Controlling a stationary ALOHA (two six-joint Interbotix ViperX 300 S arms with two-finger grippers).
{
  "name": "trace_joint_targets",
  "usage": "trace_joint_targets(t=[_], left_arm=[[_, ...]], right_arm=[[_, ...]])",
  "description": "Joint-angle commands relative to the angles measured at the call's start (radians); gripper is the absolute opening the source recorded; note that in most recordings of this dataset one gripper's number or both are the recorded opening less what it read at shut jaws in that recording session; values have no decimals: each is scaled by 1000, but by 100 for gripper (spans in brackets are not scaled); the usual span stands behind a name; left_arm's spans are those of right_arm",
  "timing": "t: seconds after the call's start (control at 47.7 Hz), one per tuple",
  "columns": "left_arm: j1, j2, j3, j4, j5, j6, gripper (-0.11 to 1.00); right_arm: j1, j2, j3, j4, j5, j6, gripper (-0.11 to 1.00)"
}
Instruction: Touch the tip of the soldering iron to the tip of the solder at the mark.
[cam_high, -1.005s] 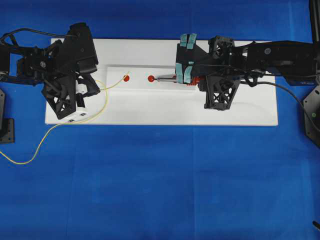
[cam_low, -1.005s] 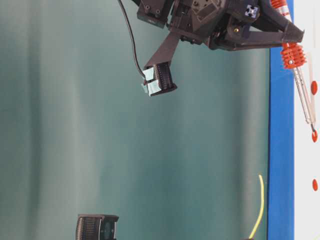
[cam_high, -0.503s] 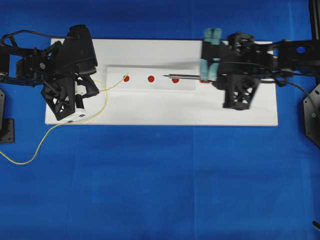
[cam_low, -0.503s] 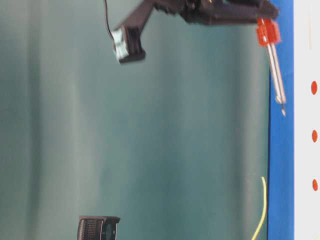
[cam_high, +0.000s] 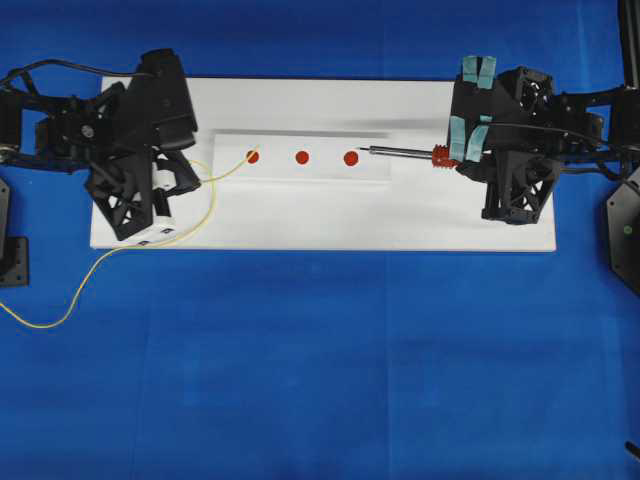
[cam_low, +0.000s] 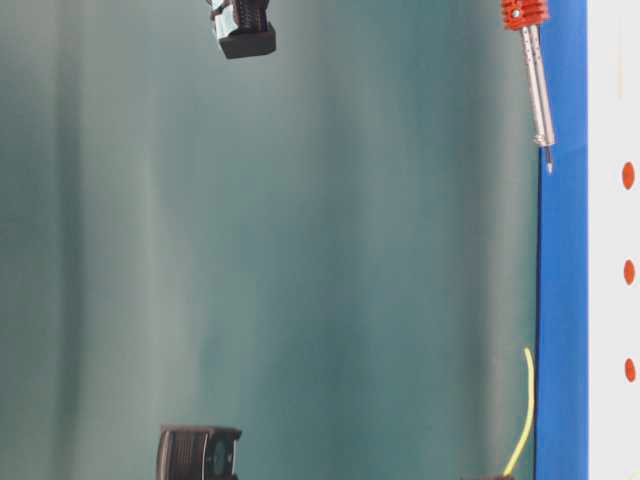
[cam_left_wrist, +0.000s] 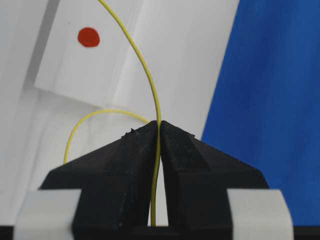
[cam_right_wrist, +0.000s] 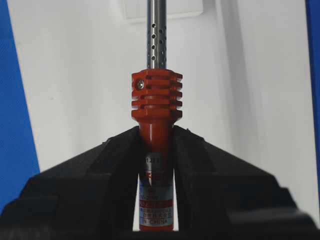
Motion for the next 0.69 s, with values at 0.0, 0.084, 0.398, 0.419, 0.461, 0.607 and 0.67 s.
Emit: trace_joint_targets(t=[0.0, 0.084, 0.398, 0.419, 0.461, 0.607, 0.67], left_arm=[[-8, 28, -49, 0, -20, 0, 2], [-12, 77, -86, 2, -26, 5, 2], [-18, 302, -259, 3, -55, 14, 2], [-18, 316, -267, 3, -60, 14, 2], [-15, 344, -287, 3, -67, 15, 2], [-11, 403, -316, 3, -75, 15, 2], [-12, 422, -321, 3, -75, 12, 2]], right_arm=[[-2, 2, -17, -6, -8, 2, 6], [-2, 8, -18, -6, -9, 2, 6], [-2, 12, -14, -6, -9, 3, 6], [-2, 12, -14, -6, -9, 3, 6], [-2, 12, -14, -6, -9, 3, 6], [-2, 12, -12, -6, -9, 3, 6], [-2, 12, -11, -6, -9, 3, 6]])
